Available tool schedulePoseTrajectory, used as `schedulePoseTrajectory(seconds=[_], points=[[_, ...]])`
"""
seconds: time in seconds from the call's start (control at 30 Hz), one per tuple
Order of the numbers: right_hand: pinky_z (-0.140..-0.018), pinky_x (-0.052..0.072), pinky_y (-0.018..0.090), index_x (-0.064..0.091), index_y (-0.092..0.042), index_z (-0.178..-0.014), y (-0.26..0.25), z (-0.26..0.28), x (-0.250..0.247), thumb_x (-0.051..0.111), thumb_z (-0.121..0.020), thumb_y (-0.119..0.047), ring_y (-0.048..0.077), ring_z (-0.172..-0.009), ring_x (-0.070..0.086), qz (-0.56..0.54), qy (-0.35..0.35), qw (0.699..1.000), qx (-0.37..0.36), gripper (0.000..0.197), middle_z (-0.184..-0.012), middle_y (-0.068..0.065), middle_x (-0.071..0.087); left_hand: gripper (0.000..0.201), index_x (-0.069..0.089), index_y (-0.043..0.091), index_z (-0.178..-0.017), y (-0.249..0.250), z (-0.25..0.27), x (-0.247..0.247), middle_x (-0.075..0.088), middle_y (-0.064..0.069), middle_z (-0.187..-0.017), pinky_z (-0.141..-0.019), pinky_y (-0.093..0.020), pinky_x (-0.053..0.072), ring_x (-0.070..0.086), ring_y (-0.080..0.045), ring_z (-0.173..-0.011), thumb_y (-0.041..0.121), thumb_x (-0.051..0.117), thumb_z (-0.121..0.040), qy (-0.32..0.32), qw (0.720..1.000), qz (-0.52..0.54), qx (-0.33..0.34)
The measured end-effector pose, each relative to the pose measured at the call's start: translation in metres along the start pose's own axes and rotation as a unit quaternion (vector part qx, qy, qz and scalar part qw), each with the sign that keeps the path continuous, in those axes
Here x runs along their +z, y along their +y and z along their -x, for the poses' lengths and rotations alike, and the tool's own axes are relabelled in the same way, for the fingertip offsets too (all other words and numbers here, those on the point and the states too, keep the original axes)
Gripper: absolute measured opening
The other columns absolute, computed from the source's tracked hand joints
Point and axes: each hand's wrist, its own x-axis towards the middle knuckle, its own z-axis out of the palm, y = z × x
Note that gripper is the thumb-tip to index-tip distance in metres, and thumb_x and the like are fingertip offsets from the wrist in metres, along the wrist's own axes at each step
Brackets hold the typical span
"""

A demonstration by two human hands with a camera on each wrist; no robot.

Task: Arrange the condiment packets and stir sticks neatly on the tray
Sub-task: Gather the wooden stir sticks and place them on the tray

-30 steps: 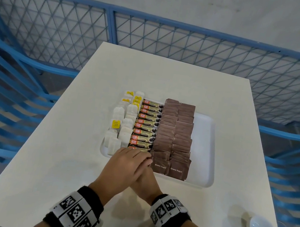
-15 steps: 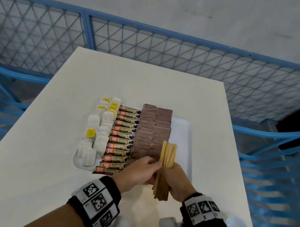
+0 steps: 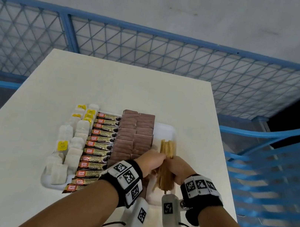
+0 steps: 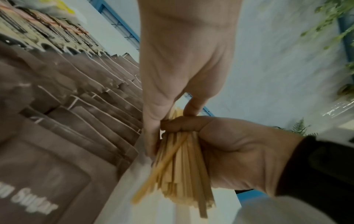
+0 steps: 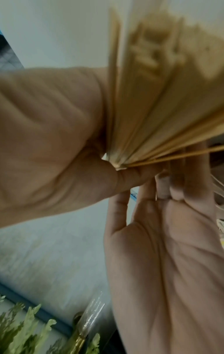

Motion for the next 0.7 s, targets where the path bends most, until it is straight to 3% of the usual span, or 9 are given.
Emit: schedulePoseTrajectory(seconds=[0.07,0.13,0.3,0.4,0.53,0.6,0.7], points=[[-0.092,0.048,0.048,0.061,0.005,-0.102,-0.003,-0.006,-0.002,0.051,-0.085,-0.005,0.032,-0.092,0.060,0.022,0.004,1.000,0.003,0.022,-0.099,0.023,0.062,0.034,0.053,0.001,-0.119,0.003,-0.006,0.002,0.060,-0.019,-0.107,-0.074,-0.036,0.049,0.058,-0.030,-0.091,0.019,0.040,-0.094,0.012,1.000,-0.002,-0.006],[-0.092,0.049,0.046,0.058,0.009,-0.109,-0.006,-0.007,-0.003,0.048,-0.089,-0.003,0.029,-0.092,0.058,0.045,0.009,0.999,0.008,0.025,-0.097,0.021,0.061,0.034,0.053,0.000,-0.120,0.004,-0.010,0.003,0.059,-0.019,-0.113,-0.082,-0.037,0.049,0.057,-0.031,-0.100,0.018,0.039,-0.095,0.022,1.000,-0.012,-0.004],[-0.074,0.048,0.032,0.055,0.005,-0.117,-0.008,-0.008,-0.005,0.053,-0.089,-0.008,0.022,-0.086,0.055,0.103,0.051,0.993,-0.028,0.032,-0.086,0.005,0.055,0.036,0.049,0.001,-0.125,0.005,-0.015,0.005,0.057,-0.016,-0.117,-0.087,-0.039,0.050,0.056,-0.030,-0.104,0.014,0.035,-0.095,0.042,0.998,-0.050,-0.002],[-0.086,0.052,0.041,0.061,0.007,-0.105,-0.012,-0.002,-0.004,0.052,-0.089,-0.014,0.036,-0.096,0.063,0.186,0.051,0.980,-0.046,0.028,-0.094,0.017,0.063,0.033,0.052,-0.001,-0.121,0.005,-0.015,0.005,0.055,-0.016,-0.103,-0.083,-0.038,0.049,0.054,-0.029,-0.092,0.008,0.033,-0.095,0.050,0.997,-0.056,0.000],[-0.090,0.051,0.044,0.062,0.003,-0.094,-0.014,0.005,-0.005,0.048,-0.091,-0.016,0.038,-0.099,0.063,0.251,0.059,0.965,-0.049,0.024,-0.097,0.023,0.064,0.032,0.052,-0.002,-0.119,0.004,-0.013,0.006,0.055,-0.012,-0.092,-0.089,-0.037,0.049,0.054,-0.028,-0.093,0.006,0.032,-0.096,0.061,0.995,-0.082,0.006],[-0.086,0.053,0.039,0.060,-0.001,-0.084,-0.012,0.005,-0.006,0.049,-0.091,-0.016,0.036,-0.098,0.064,0.276,0.065,0.958,-0.048,0.020,-0.090,0.018,0.062,0.032,0.052,-0.003,-0.121,0.003,-0.011,0.006,0.051,-0.010,-0.089,-0.085,-0.036,0.048,0.052,-0.026,-0.090,0.003,0.033,-0.095,0.069,0.993,-0.100,0.012],[-0.067,0.052,0.028,0.051,-0.009,-0.064,-0.009,0.003,-0.007,0.051,-0.091,-0.017,0.034,-0.092,0.067,0.282,0.085,0.955,-0.039,0.028,-0.081,0.015,0.061,0.036,0.046,-0.002,-0.129,0.002,-0.005,0.005,0.055,-0.015,-0.113,-0.078,-0.030,0.044,0.053,-0.027,-0.101,0.002,0.032,-0.096,0.074,0.985,-0.149,0.036]])
